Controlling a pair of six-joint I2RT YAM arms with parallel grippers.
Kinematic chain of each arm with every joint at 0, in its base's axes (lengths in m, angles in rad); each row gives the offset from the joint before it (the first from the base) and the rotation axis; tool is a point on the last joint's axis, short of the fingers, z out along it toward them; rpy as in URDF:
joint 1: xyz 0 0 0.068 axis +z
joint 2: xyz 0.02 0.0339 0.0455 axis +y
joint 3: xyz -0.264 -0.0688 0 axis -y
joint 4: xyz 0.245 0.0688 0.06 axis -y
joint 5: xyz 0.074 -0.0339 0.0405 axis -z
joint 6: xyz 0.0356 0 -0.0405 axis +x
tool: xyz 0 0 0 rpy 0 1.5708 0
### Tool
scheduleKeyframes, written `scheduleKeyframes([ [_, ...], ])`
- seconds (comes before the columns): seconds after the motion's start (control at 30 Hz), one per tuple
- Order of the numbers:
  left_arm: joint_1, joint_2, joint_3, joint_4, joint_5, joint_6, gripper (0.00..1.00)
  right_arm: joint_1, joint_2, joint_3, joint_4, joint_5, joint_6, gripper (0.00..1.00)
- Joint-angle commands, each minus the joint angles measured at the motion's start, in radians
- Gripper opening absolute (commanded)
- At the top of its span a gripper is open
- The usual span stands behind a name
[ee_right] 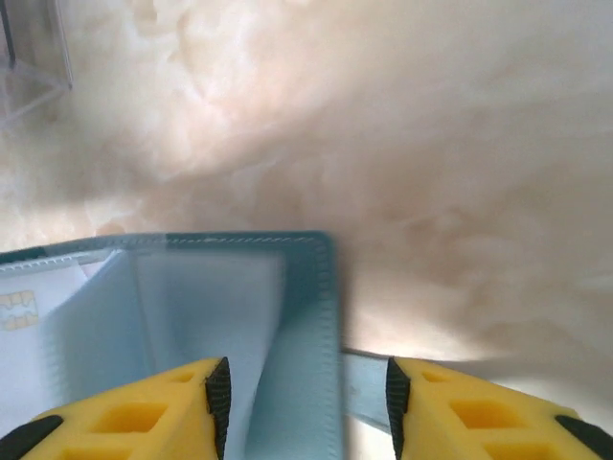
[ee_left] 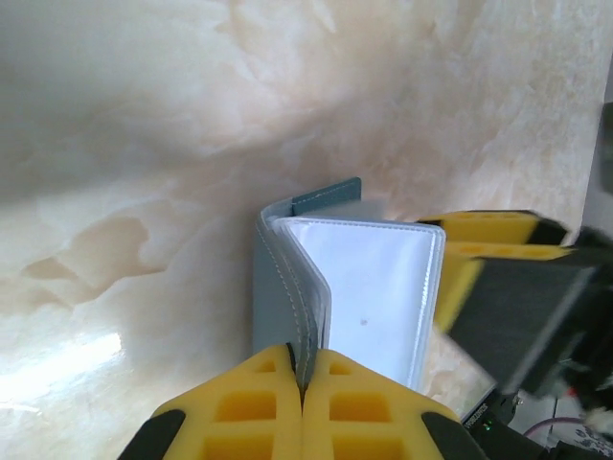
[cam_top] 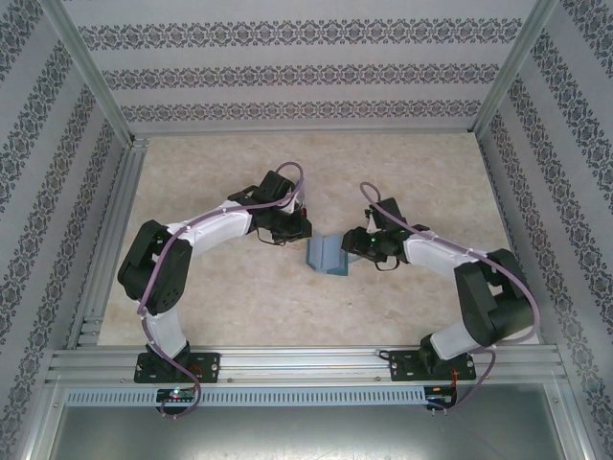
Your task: Put the credit cards into the card holder
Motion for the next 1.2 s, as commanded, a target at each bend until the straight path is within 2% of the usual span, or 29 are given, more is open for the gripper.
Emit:
scheduleKeyframes([
  [0.0,0.013,-0.033,-0.011,0.023,0.011,0.003,0.00,-0.023,-0.082,0.013,-0.104,0.012,-0.067,0.50],
  [0.1,0.013,-0.026,-0.005,0.027,0.015,0.002,0.00,0.000,-0.108,0.067,-0.161,-0.017,-0.091,0.51],
  [0.2,0.013,-0.012,-0.015,0.039,0.015,-0.002,0.00,0.066,-0.108,0.106,-0.157,-0.041,-0.083,0.52],
  [0.4,0.016,-0.013,-0.091,0.081,-0.003,-0.020,0.00,0.154,0.016,0.130,-0.080,-0.074,-0.022,0.49],
  [0.53,0.022,-0.028,-0.174,0.116,-0.025,-0.036,0.00,0.166,0.072,0.119,-0.041,-0.070,-0.002,0.49],
  [0.8,0.025,-0.119,-0.419,0.304,-0.106,-0.164,0.00,0.171,0.097,0.108,-0.143,-0.026,-0.033,0.50],
  [0.9,0.025,-0.150,-0.494,0.366,-0.136,-0.204,0.00,0.175,0.076,0.095,-0.165,-0.049,-0.039,0.50],
  [1.17,0.023,-0.156,-0.551,0.440,-0.142,-0.242,0.00,0.230,0.153,0.140,-0.182,-0.091,-0.056,0.51],
])
